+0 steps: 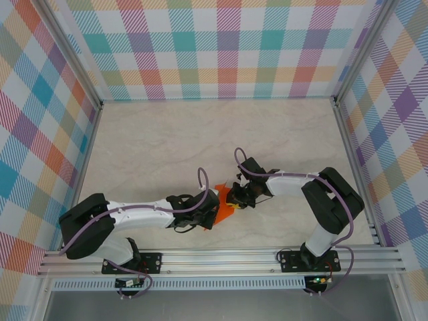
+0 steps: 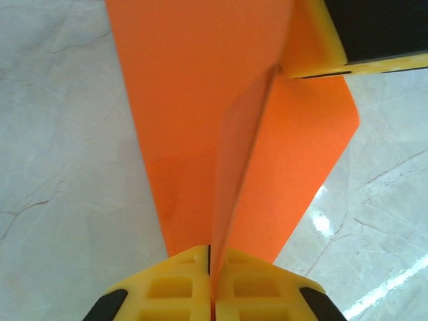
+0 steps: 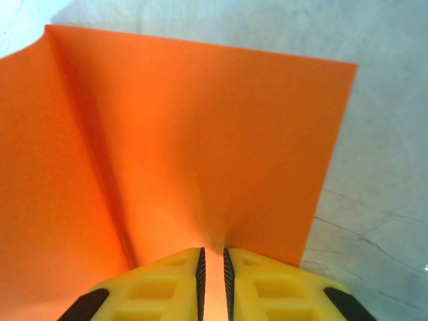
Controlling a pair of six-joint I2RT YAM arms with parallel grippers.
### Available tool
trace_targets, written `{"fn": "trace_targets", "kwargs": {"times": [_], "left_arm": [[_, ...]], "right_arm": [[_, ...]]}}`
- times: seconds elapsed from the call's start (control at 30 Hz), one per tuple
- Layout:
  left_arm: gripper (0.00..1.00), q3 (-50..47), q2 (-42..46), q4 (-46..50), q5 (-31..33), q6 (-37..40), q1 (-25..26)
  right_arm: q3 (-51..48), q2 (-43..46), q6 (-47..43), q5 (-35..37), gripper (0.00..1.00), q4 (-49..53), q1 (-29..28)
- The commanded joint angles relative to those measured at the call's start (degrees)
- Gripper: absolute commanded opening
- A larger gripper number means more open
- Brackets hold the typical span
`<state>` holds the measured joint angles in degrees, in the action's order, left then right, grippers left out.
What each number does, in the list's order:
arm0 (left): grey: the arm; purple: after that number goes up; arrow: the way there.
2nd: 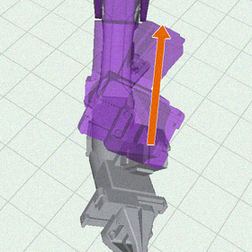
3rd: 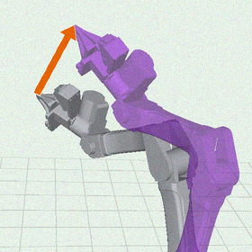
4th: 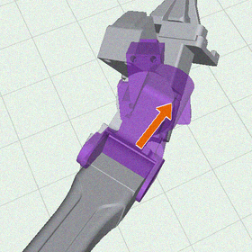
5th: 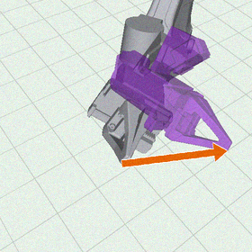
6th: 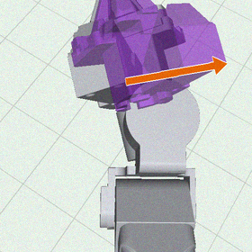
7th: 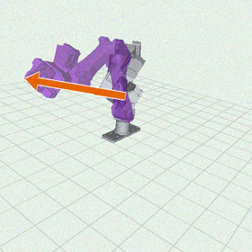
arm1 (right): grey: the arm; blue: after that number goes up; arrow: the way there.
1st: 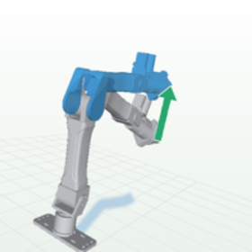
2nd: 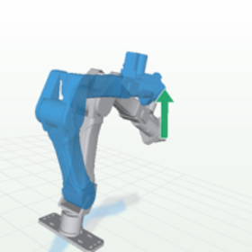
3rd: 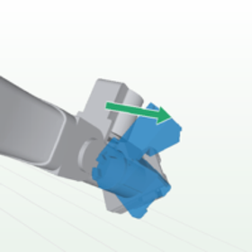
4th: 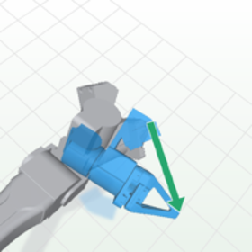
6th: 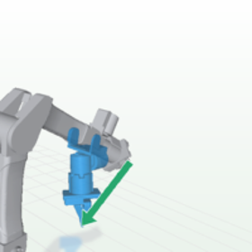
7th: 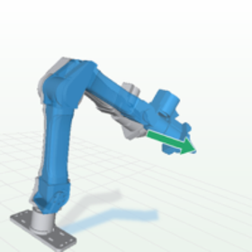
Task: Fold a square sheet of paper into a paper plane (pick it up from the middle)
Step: Fourth fold the wing at the center of the table.
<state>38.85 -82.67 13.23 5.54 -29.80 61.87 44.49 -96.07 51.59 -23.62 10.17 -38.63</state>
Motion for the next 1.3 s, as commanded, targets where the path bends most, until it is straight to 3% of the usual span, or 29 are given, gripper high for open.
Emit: {"fn": "trace_targets", "kwargs": {"times": [0.0, 0.2, 0.53, 0.8, 1.27], "left_arm": [[0.06, 0.1, -0.7, -2.6, -2.6, 1.8, 0.9], [0.06, -2.0, -0.9, -6.5, -7.5, 2.1, -1.4], [0.06, -4.9, -0.9, -11.3, -14.3, 1.7, -5.7], [0.06, -7.1, -2.1, -15.4, -20.0, 1.0, -8.8], [0.06, -8.0, -3.8, -17.8, -24.6, 0.8, -11.8]], "right_arm": [[1.0, 0.8, -0.8, 0.6, 0.19, 2.5, -0.3], [0.5, 6.5, -0.9, 2.2, 0.19, 3.6, -0.3], [-2.3, 11.0, 0.1, -3.2, 0.13, -2.2, -0.9], [-0.6, 8.3, 0.8, -5.0, 0.12, -5.1, -2.6], [2.6, 1.2, 1.6, -6.6, 0.13, -8.0, -3.2]]}}
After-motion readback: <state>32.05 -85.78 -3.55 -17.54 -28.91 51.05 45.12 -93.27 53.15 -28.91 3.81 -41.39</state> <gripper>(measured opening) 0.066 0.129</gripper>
